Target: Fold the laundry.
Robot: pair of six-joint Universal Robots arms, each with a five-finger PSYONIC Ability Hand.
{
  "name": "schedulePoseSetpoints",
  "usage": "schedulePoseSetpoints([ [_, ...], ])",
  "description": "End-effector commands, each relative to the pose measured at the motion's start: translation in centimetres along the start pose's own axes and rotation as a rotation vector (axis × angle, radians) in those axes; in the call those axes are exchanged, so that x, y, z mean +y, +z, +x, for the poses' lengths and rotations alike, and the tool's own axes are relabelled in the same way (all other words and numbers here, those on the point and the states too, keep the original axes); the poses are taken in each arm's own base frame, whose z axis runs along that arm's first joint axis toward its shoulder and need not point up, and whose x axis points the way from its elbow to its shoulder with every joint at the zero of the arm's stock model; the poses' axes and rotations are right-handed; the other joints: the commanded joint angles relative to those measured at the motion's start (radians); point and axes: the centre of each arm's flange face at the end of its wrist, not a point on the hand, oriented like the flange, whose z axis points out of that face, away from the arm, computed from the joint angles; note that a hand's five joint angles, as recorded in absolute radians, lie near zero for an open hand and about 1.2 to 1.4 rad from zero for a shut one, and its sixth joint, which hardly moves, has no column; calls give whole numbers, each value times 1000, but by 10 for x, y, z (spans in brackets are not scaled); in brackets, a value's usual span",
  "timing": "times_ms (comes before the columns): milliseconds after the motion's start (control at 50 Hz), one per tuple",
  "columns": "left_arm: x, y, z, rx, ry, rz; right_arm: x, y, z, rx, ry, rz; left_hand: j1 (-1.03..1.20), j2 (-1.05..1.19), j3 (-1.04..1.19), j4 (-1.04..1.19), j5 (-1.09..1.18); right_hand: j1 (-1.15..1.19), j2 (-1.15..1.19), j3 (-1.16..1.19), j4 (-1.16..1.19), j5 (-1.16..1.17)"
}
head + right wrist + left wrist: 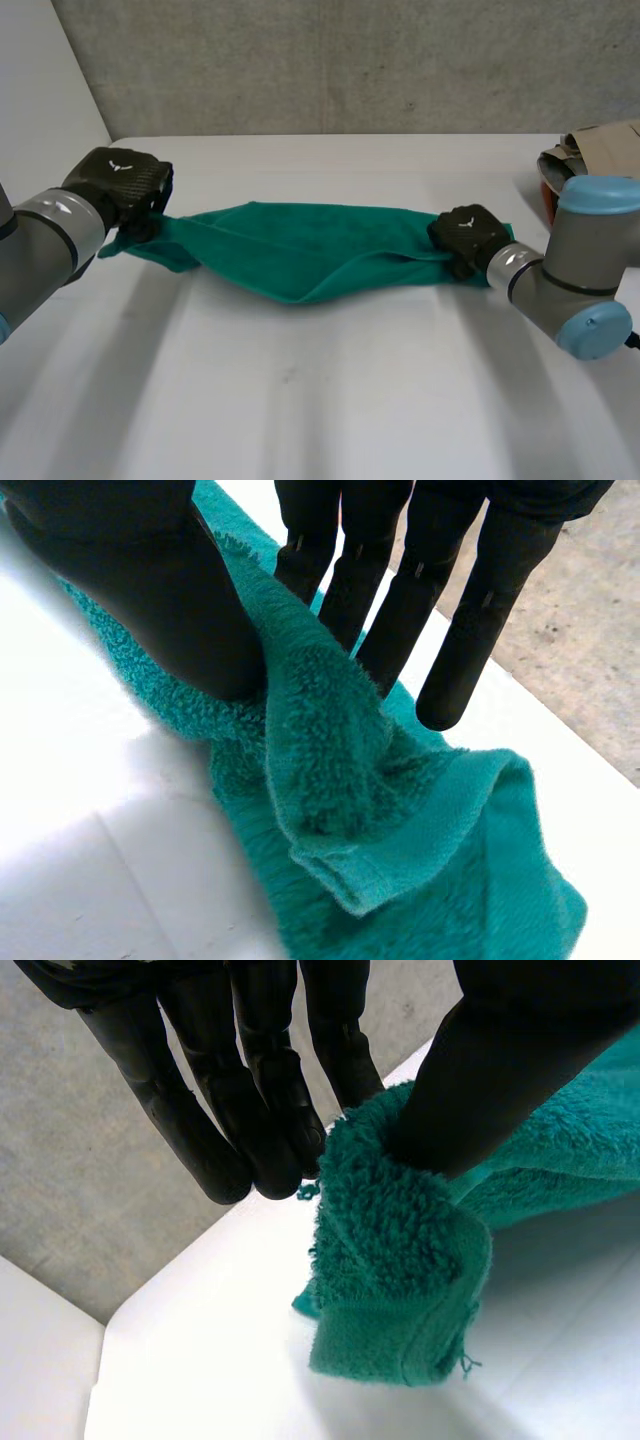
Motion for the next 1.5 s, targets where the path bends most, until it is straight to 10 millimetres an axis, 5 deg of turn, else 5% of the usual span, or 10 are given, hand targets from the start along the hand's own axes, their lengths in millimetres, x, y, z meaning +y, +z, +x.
schedulePoseSetpoints([
  [20,12,1,-8,-19,-9,-49,-27,-24,36,34,41,-24,241,202,211,203,238,300,224,215,207,235],
  [260,52,-10,0,80,150,-278,-49,-112,53,-289,-36,-426,241,202,211,203,238,300,224,215,207,235],
  [480,76,50,5,129,291,-332,-40,-92,54,-392,-68,-554,241,202,211,203,238,300,224,215,207,235],
  [560,32,80,-11,29,285,-172,-72,-66,72,-225,-154,-369,241,202,211,203,238,300,224,215,207,235],
  [600,-16,87,-32,-73,253,-4,-105,-52,90,-69,-216,-183,241,202,211,203,238,300,224,215,207,235],
  [720,-138,68,-83,-300,38,505,-192,-42,142,323,-187,352,241,202,211,203,238,300,224,215,207,235],
  [860,-184,46,-100,-391,-88,766,-239,-61,173,508,-100,718,241,202,211,203,238,300,224,215,207,235],
  [1100,-130,74,-94,-418,-69,583,-213,-49,158,451,-59,677,241,202,211,203,238,300,224,215,207,235],
  [1360,13,103,-24,-216,-12,133,-67,-3,86,154,59,190,241,202,211,203,238,300,224,215,207,235],
  [1500,63,80,12,-97,140,-79,-16,-24,58,42,50,-89,241,202,211,203,238,300,224,215,207,235],
])
